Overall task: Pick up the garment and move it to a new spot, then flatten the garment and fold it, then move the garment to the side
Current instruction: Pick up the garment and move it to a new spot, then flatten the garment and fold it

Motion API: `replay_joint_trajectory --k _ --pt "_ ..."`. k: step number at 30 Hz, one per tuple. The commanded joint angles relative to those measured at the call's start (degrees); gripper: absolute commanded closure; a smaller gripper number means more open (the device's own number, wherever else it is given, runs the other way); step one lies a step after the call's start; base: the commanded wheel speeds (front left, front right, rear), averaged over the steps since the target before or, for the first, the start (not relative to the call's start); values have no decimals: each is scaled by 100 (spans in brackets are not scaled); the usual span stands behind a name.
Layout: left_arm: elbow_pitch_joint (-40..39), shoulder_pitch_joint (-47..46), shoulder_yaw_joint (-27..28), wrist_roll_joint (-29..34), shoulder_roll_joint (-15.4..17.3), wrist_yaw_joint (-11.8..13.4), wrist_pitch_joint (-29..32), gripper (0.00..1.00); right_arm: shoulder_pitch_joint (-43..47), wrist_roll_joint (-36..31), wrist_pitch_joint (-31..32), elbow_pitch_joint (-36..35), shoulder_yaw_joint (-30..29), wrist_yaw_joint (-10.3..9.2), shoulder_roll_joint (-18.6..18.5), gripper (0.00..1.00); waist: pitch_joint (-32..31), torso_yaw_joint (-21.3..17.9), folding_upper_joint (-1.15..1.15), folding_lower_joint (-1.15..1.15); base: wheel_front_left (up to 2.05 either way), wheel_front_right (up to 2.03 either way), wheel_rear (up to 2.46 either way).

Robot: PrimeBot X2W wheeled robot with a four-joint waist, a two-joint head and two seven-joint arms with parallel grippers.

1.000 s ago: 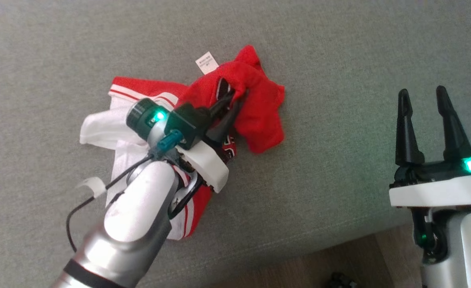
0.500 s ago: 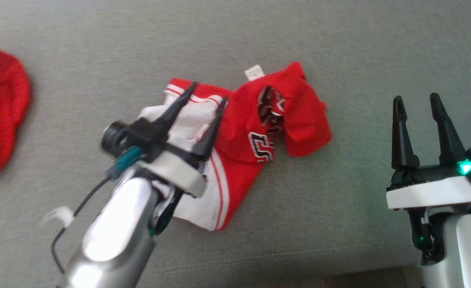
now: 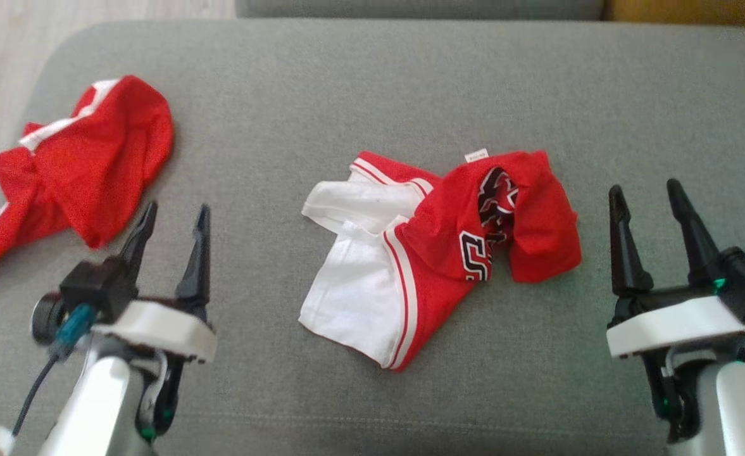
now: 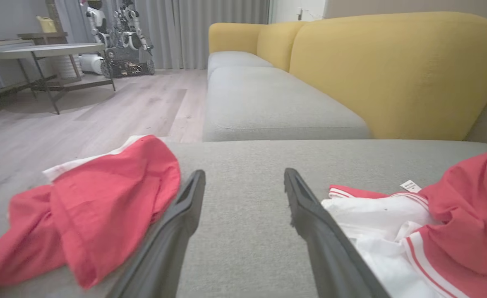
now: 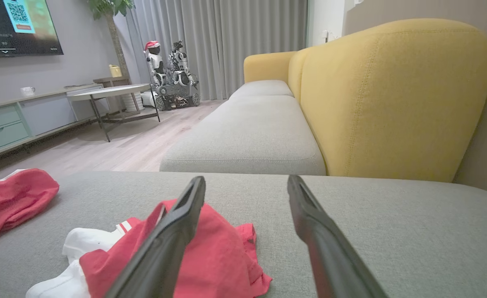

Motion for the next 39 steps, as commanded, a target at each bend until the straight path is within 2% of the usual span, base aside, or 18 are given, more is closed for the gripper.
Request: replay_joint_trajectory --k 1,6,13,24,39 --pt "-236 -72 281 -23 175 42 -43 0 -52 -39 37 -177 137 -4 -24 0 -164 77 0 0 0 0 0" --pt "-394 400 394 -27 263 108 -43 0 160 -52 101 -38 175 -4 -24 0 -497 62 0 0 0 0 0" --pt "-642 866 256 0 315 143 77 0 510 25 146 56 204 -4 -24 0 -880 -29 0 0 0 0 0" --pt "-923 1067 145 66 410 245 260 0 703 77 157 33 156 -4 -24 0 -1001 -69 0 0 0 0 0" --pt "-923 1046 109 69 460 351 316 0 664 117 154 57 162 -4 -24 0 -975 -69 0 0 0 0 0"
